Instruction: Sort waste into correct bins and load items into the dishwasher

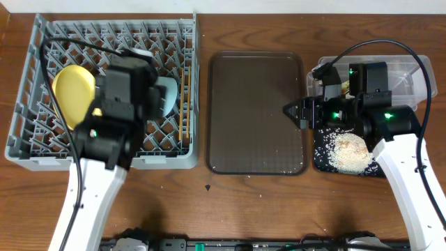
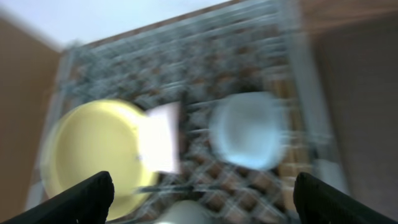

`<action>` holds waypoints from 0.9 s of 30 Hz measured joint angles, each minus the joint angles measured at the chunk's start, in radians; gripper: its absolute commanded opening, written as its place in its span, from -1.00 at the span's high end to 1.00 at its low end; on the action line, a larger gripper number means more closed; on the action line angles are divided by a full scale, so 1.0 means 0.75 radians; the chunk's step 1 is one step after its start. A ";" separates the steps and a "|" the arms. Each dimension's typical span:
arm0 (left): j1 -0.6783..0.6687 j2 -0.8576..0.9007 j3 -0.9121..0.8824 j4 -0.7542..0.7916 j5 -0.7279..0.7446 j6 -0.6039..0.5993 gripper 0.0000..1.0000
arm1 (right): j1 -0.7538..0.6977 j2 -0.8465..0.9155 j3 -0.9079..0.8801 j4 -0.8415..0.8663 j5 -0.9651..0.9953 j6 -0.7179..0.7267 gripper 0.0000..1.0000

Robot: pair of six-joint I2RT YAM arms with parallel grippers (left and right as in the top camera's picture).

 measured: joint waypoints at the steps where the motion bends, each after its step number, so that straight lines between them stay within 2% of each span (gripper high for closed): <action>1: -0.039 -0.028 0.000 -0.020 0.046 -0.015 -0.85 | 0.000 -0.005 0.000 0.009 0.004 0.000 -0.68; 4: -0.123 -0.125 0.000 -0.072 0.139 -0.065 -0.85 | 0.000 -0.051 0.000 0.018 0.015 -0.017 -0.99; 9: -0.157 -0.295 0.000 -0.176 0.200 -0.256 -0.86 | 0.000 -0.289 0.001 0.032 0.045 -0.021 -0.99; 13: -0.157 -0.369 0.000 -0.234 0.213 -0.343 -0.86 | 0.000 -0.481 0.013 0.036 0.050 -0.020 -0.98; 19: -0.157 -0.373 0.000 -0.246 0.215 -0.384 -0.87 | 0.000 -0.618 0.016 0.035 0.049 -0.005 -0.99; 27: -0.157 -0.356 0.000 -0.251 0.219 -0.396 -0.86 | 0.000 -0.636 0.016 0.001 0.076 -0.010 -0.99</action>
